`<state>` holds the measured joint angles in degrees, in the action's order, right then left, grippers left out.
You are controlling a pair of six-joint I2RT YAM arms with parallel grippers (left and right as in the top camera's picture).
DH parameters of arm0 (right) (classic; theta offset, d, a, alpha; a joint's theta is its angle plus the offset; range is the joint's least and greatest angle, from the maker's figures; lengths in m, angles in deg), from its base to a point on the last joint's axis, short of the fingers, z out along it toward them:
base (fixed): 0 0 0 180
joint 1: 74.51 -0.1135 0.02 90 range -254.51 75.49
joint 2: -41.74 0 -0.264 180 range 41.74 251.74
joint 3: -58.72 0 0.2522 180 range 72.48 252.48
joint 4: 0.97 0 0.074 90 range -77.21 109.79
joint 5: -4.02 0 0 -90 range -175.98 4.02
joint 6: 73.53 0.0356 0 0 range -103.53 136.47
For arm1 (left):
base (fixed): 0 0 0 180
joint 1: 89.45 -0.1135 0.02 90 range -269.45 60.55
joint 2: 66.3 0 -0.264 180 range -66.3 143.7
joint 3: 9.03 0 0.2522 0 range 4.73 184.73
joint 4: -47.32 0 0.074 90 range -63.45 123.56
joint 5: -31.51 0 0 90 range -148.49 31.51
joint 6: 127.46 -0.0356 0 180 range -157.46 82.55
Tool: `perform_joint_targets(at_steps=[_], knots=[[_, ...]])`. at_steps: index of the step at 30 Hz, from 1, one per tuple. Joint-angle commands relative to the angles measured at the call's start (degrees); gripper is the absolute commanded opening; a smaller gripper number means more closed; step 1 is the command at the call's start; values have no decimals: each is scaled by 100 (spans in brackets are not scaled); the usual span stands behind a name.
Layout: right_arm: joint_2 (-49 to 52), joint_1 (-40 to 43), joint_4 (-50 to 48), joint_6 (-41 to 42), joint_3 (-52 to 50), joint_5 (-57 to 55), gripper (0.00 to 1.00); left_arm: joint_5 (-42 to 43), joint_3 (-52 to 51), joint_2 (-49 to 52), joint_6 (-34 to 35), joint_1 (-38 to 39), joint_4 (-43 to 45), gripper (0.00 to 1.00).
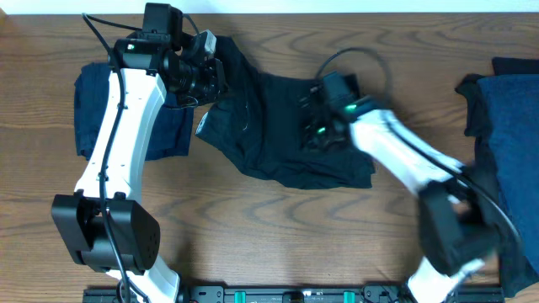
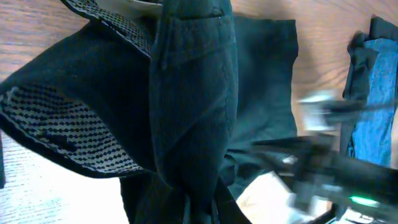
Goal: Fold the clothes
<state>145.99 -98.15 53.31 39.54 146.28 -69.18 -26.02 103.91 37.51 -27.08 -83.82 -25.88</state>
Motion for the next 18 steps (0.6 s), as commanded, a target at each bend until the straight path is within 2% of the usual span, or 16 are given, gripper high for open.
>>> perform_joint_targets(at_steps=[1,6,18], knots=[[-472,452,492,-153,66,-505,1,118,208,-179,-114,-15,-13,6],[-378,892,1241,-149,-114,-903,1,120,208,-179,-111,-7,-11,6],[-308,1259,-52,-146,-1694,-1294,1,120,205,-179,-114,-9,-57,6]])
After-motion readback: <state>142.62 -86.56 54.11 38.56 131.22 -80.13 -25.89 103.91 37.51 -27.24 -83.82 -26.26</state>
